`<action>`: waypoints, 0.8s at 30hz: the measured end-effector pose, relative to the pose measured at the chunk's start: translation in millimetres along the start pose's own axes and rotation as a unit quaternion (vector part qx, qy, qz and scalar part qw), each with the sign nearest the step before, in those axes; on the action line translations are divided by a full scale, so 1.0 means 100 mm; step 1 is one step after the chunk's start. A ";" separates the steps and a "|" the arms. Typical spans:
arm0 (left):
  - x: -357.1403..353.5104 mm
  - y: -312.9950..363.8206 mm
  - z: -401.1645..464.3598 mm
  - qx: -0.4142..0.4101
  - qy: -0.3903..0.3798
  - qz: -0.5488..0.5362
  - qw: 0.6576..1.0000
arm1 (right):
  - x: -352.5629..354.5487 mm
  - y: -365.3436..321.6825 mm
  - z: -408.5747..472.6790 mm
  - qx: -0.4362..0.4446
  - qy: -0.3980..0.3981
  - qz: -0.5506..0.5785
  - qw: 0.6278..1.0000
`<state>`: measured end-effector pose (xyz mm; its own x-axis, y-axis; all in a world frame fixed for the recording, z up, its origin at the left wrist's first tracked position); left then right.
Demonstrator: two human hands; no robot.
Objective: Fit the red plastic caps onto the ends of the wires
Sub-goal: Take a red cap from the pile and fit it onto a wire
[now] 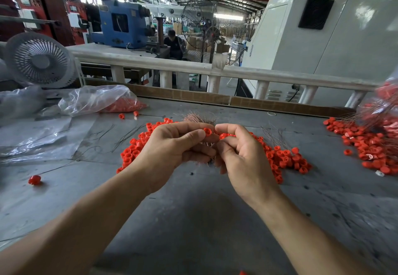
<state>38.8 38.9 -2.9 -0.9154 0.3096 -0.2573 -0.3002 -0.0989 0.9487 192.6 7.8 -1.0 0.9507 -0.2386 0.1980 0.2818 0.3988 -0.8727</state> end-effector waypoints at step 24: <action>0.00 0.01 0.01 0.032 -0.008 -0.075 0.997 | 0.17 0.08 0.11 0.007 0.057 -0.115 0.992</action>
<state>38.6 39.7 -1.3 -0.8570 0.3309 -0.3951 -0.4152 0.0106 0.9096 212.6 16.1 0.3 0.8402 -0.4236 0.3386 0.4924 0.3345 -0.8035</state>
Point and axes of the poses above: each hand's wrist, its own z-axis towards the middle knuckle, its own x-axis out of the back of the hand, y = z × x, the point moved 6 cm from there along z, towards the middle knuckle, and after that the axes turned 7 degrees about y, right-handed, at the moved point
